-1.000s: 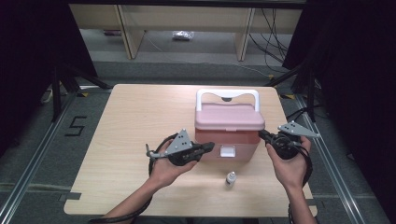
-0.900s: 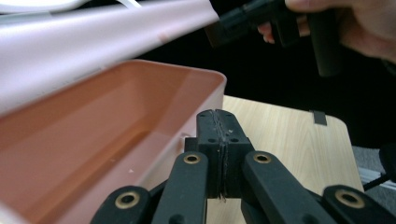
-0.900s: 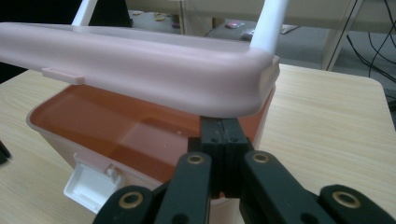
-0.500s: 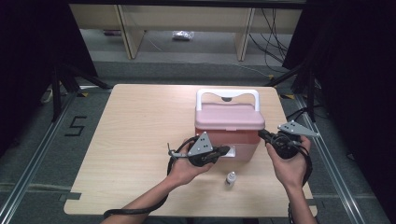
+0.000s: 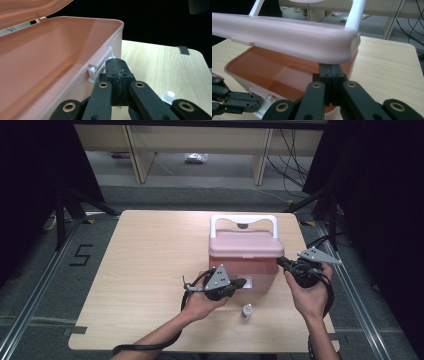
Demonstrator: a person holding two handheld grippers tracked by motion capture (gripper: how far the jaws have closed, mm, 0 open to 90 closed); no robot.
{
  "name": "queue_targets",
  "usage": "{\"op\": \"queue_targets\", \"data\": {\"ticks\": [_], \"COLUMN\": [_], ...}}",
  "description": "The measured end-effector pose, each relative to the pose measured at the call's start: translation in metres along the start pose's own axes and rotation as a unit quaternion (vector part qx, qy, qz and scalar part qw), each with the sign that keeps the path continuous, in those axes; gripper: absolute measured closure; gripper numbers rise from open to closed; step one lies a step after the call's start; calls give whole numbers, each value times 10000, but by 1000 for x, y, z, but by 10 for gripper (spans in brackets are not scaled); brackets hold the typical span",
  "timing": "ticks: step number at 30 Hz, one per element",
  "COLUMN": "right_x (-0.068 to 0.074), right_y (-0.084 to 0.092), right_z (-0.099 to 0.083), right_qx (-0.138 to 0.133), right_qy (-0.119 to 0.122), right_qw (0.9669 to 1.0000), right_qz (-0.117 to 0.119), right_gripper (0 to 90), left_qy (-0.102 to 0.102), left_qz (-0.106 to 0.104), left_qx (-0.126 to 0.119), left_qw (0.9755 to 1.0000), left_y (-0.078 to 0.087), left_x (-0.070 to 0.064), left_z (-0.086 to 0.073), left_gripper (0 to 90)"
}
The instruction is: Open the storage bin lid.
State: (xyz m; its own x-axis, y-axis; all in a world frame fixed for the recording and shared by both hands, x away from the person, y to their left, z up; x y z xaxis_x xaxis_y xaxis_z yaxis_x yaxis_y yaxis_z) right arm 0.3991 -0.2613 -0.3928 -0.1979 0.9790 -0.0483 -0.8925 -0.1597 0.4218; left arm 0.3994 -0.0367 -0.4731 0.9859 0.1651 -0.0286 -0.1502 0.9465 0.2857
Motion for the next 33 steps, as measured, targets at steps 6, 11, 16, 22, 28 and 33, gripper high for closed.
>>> {"op": "queue_targets", "data": {"ticks": [6, 11, 16, 22, 28, 33], "right_x": [1, 2, 2, 2, 4, 4], "right_y": [-1, -3, -3, -6, -8, -10], "right_z": [8, 14, 18, 24, 29, 33], "right_qx": [-19, -94, -174, -280, -447, -530], "right_qy": [-92, -137, -146, -146, -251, -249], "right_qw": [9999, 9999, 9997, 9994, 9985, 9980], "right_qz": [-57, -10, -102, -113, -210, -256], "right_gripper": [900, 900, 900, 900, 900, 900], "left_qy": [34, 58, 73, 119, 125, 121], "left_qz": [23, 42, 15, 12, 27, 35], "left_qx": [-39, -27, -56, -151, -224, -245], "left_qw": [10000, 10000, 10000, 9998, 9997, 9996], "left_y": [-2, -2, -2, -2, -2, -2], "left_x": [1, 0, 1, 0, 0, -1], "left_z": [0, 0, -1, -2, -4, -5], "left_gripper": [898, 898, 898, 898, 898, 898]}}
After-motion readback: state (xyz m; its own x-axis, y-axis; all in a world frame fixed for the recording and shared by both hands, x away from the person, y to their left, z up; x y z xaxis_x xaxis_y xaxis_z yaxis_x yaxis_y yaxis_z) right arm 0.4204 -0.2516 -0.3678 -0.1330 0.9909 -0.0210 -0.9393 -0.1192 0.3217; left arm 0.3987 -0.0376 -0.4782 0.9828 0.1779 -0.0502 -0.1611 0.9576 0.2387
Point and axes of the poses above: each handheld gripper's, and its own axes: y roughly backward along the jaws, z roughly out of its top, x roughly to its left, the point moved 3 cm from there along -y, roughly forward along the jaws, and after that the axes turned 15 degrees about -z, right-handed, at the moved point
